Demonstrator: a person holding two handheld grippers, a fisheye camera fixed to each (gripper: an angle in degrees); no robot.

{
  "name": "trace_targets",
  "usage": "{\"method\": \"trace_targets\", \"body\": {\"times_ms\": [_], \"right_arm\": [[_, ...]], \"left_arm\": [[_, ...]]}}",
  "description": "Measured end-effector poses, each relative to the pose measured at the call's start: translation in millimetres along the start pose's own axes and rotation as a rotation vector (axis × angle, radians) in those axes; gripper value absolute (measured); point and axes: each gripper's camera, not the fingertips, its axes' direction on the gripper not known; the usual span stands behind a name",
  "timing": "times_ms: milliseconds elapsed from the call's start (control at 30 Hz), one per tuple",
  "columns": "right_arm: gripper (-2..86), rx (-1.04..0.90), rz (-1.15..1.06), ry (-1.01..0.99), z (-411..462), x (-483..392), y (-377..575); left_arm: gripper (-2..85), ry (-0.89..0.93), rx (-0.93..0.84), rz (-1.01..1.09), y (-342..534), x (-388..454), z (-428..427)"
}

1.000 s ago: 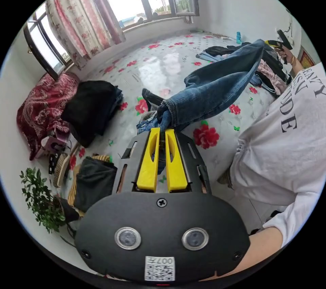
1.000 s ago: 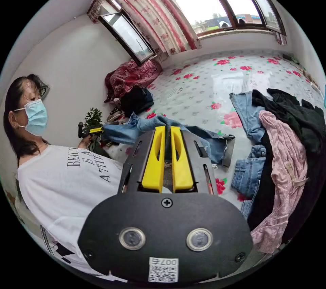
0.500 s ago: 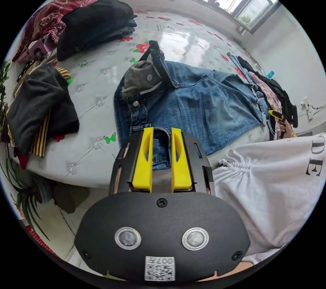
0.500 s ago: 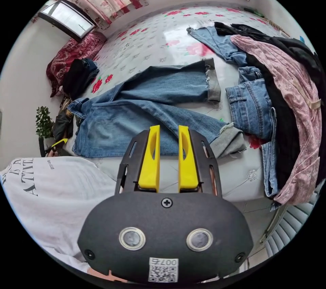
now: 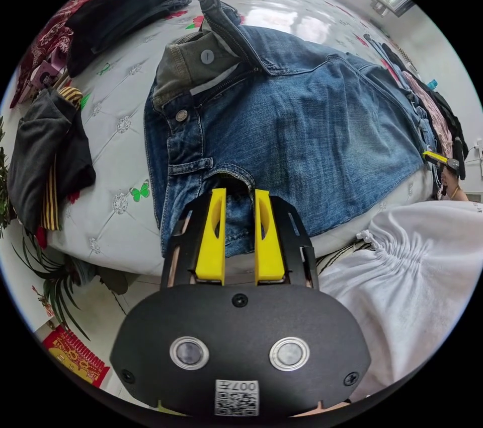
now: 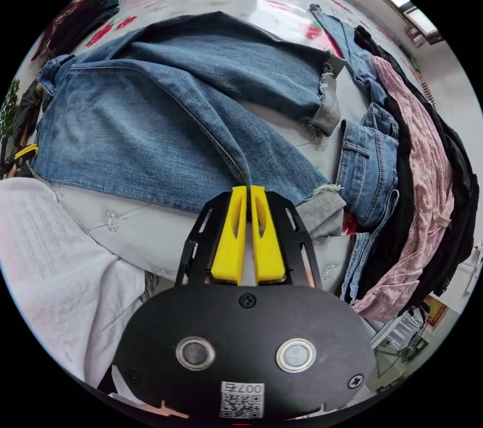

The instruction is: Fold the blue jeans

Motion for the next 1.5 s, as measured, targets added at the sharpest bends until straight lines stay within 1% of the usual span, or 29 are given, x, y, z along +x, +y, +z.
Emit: {"method": "trace_targets", "body": {"times_ms": [67,100,200,267,300,400,500,600,667,700,733,767,800,833,900,967,1000,1033,1067,1100,1133,1167,1200,1233,1267,1333,1400,1433,1500], "right_arm": [[1.1,0.081,0.063,0.011,-20,19,-10],[1.2,0.132,0.102,-0.021,-34,34,-17],[2.5,0.144,0.139,-0.097,-59,68,-41],[3.4,0.176,0.141,-0.098,-73,84,-54],[3.9,0.215,0.146,-0.059,-81,91,-62],[5.3,0.257,0.078,-0.034,-83,90,-99],[7.0,0.238,-0.043,-0.078,-63,71,-150],[8.1,0.18,-0.178,-0.054,-34,37,-197],[8.2,0.133,-0.273,-0.018,-16,12,-218],[7.9,0.09,-0.319,-0.002,-3,-1,-229],[7.5,0.042,-0.359,0.009,10,-12,-236],[6.9,0.02,-0.377,0.015,16,-17,-239],[5.7,-0.032,-0.401,0.041,28,-25,-243],[3.5,-0.092,-0.413,0.113,40,-30,-246],[1.5,-0.093,-0.481,0.186,37,-37,-245],[0.7,-0.026,-0.47,0.191,10,-31,-249],[0.4,0.069,-0.442,0.162,-23,-21,-248],[0.2,0.196,-0.412,0.115,-64,-9,-241],[0.1,0.263,-0.397,0.095,-85,-4,-235],[0.0,0.393,-0.392,0.096,-123,2,-214],[0.0,0.5,-0.39,0.158,-151,2,-188],[0.0,0.538,-0.391,0.192,-161,1,-174],[0.0,0.574,-0.387,0.234,-170,0,-148],[0.1,0.551,-0.368,0.234,-165,3,-128],[0.1,0.523,-0.353,0.219,-157,5,-121],[0.5,0.322,-0.256,0.103,-99,20,-105],[0.9,0.116,-0.197,0.028,-49,28,-100],[1.6,0.042,-0.205,-0.017,-31,28,-97],[2.7,0.076,-0.186,-0.018,-32,30,-95]], "left_arm": [[8.6,0.002,-0.011,-0.007,-3,1,-1],[8.6,0.007,-0.02,-0.026,-5,0,-2],[8.5,0.061,-0.025,-0.097,-10,-11,-20],[8.5,0.07,0.048,-0.146,-11,-21,-48],[8.2,0.046,0.119,-0.167,-13,-26,-69],[8.9,0.001,0.234,-0.165,-41,-37,-113],[11.6,0.053,0.319,-0.125,-98,-42,-139],[15.5,0.129,0.368,-0.086,-168,-30,-149],[16.7,0.123,0.336,-0.044,-210,-15,-141],[17.0,0.074,0.265,-0.021,-237,-5,-127],[17.1,0.013,0.159,-0.003,-261,3,-105],[16.4,-0.021,0.097,0.006,-271,6,-92],[15.2,-0.092,-0.037,0.006,-287,9,-64],[10.1,-0.179,-0.136,0.021,-294,11,-41],[5.6,-0.264,-0.219,0.121,-294,18,-18],[3.3,-0.306,-0.249,0.19,-289,21,-11],[2.2,-0.293,-0.222,0.187,-285,18,-18],[1.4,-0.275,-0.174,0.152,-278,11,-31],[1.2,-0.262,-0.144,0.127,-273,7,-39],[0.9,-0.238,-0.06,0.072,-257,-1,-59],[0.8,-0.213,0.046,0.012,-235,-8,-81],[0.8,-0.199,0.1,-0.02,-221,-11,-91],[0.9,-0.174,0.209,-0.087,-192,-17,-109],[1.3,-0.151,0.282,-0.17,-162,-25,-119],[1.6,-0.135,0.303,-0.208,-149,-29,-120],[3.8,-0.04,0.352,-0.257,-110,-40,-115],[6.2,-0.008,0.338,-0.302,-95,-51,-107],[7.1,0.003,0.325,-0.339,-91,-58,-106],[8.9,0.009,0.351,-0.353,-89,-65,-112]]}}
